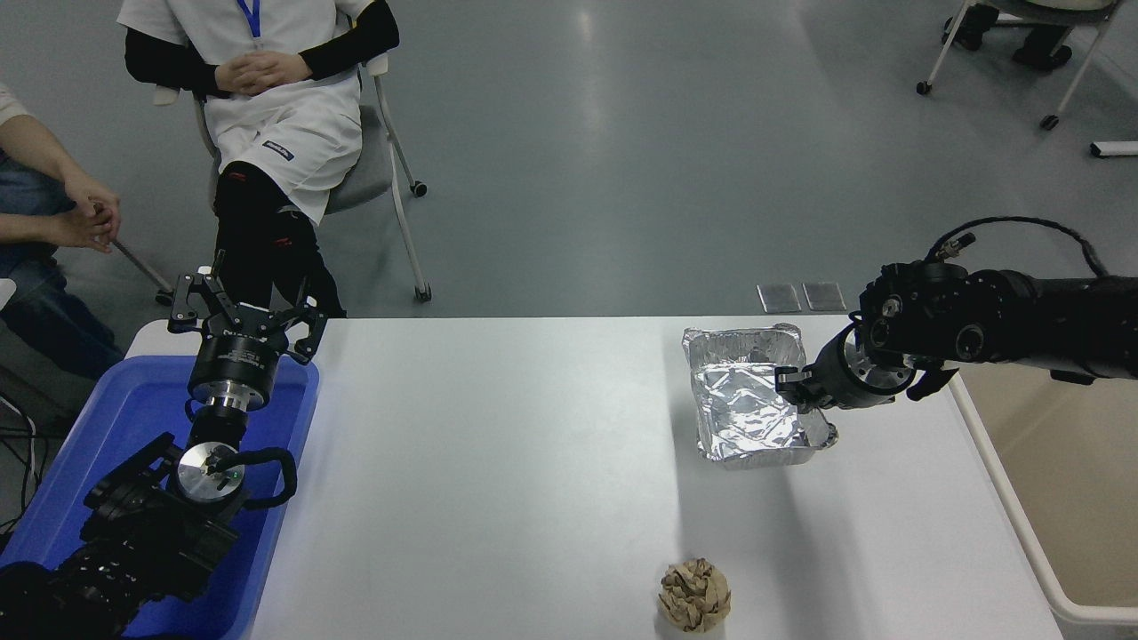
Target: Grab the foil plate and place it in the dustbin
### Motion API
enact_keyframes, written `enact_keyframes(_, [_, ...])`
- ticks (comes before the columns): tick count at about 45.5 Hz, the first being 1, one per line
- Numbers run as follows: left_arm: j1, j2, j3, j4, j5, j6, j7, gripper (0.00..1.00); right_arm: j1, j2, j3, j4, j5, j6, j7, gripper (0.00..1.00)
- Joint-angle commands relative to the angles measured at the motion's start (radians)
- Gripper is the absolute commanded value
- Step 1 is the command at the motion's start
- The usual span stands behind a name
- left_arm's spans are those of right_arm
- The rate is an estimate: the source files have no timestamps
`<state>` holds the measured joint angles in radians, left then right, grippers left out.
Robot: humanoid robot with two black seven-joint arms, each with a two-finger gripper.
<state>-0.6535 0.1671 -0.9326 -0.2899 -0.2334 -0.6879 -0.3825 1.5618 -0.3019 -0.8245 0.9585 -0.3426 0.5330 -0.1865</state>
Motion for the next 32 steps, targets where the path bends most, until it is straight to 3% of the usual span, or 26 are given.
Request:
enact_keyframes(1, [0.0,0.0,0.0,0.0,0.0,-0.001,0.001,0.99,0.168,-0.026,-0.025,0.019,-0.004,0.252,-0.001,0.0])
enact_keyframes(32, [0.0,0.0,0.0,0.0,0.0,0.001,0.001,0.99,0.56,-0.167,-0.076,0.037,-0.001,0.252,-0.001,0.0])
